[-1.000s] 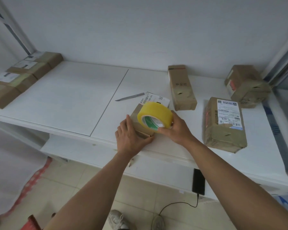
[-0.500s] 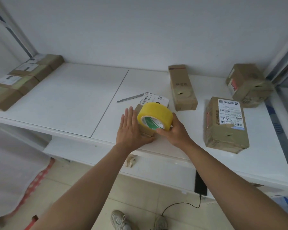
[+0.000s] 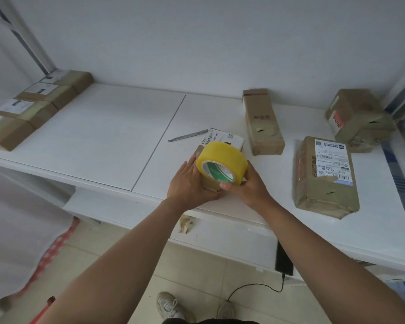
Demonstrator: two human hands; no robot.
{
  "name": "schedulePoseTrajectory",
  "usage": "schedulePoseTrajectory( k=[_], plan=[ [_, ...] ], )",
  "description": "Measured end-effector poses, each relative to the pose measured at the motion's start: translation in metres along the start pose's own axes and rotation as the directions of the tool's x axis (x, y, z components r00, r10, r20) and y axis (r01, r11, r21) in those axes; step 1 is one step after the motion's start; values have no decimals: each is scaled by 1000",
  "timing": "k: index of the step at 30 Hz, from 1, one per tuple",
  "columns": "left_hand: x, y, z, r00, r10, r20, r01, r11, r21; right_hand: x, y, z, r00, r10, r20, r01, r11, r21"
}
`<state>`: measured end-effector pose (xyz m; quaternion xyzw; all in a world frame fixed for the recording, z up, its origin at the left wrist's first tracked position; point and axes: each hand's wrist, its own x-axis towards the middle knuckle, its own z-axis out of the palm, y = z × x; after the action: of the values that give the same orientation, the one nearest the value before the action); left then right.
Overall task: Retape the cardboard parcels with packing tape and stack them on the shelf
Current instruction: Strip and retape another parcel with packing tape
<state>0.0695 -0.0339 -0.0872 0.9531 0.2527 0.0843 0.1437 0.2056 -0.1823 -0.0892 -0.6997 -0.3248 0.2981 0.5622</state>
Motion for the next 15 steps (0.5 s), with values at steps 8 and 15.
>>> schedulePoseTrajectory(
  k=[8, 15],
  plan=[
    [-2, 4, -1, 996, -91, -6, 91, 996, -28, -3, -11, -12, 1000, -8, 15, 9, 998, -70],
    [-11, -18, -9, 963, -271, 1, 270, 962, 47, -1, -22, -32, 1000, -2, 1, 3, 967, -255]
  ],
)
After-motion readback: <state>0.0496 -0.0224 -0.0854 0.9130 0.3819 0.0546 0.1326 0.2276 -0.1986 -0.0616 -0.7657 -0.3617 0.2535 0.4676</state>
